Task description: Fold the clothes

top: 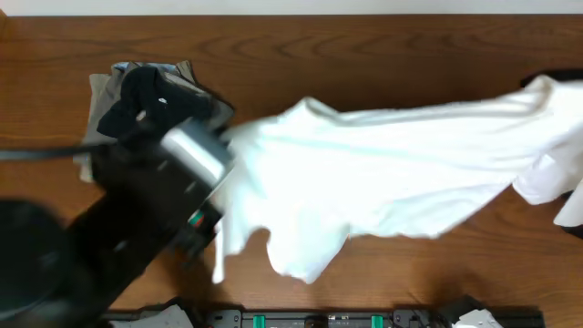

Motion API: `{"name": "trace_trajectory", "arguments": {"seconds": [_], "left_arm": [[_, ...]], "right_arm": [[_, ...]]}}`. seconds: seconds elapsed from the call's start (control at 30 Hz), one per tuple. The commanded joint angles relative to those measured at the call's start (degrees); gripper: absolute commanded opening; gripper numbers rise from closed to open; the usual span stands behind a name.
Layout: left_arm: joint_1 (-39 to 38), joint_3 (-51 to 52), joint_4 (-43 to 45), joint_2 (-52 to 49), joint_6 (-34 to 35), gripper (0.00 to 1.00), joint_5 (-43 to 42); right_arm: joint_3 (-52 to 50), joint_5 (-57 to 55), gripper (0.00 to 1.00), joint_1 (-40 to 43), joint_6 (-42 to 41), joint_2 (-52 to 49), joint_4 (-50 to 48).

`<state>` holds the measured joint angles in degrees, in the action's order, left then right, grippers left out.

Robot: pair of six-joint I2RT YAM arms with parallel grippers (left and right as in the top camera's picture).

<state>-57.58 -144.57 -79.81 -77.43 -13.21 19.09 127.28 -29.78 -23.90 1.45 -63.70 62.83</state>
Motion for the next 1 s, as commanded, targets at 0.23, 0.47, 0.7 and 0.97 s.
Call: {"name": "trace_trajectory", "arguments": {"seconds": [0.23, 0.47, 0.7, 0.97], "left_arm": [[12.33, 2.82, 4.22, -7.17, 2.38, 0.06, 0.37], [17.2, 2.8, 2.58, -8.07, -4.37, 0.06, -19.26], [15.58, 2.58, 1.49, -2.4, -3.58, 0.06, -19.37], [15.61, 2.23, -0.15, 2.21, -3.52, 0.06, -18.23]], "right_arm": [[-0.28, -7.04, 0.01, 0.5, -1.42, -12.9, -0.96], [0.09, -8.24, 0.01, 0.46, -1.44, -13.07, -2.51], [0.33, -5.18, 0.01, -0.17, -2.47, -5.09, 1.46], [0.33, -0.48, 0.01, -0.17, -4.66, 0.33, 5.84]]}}
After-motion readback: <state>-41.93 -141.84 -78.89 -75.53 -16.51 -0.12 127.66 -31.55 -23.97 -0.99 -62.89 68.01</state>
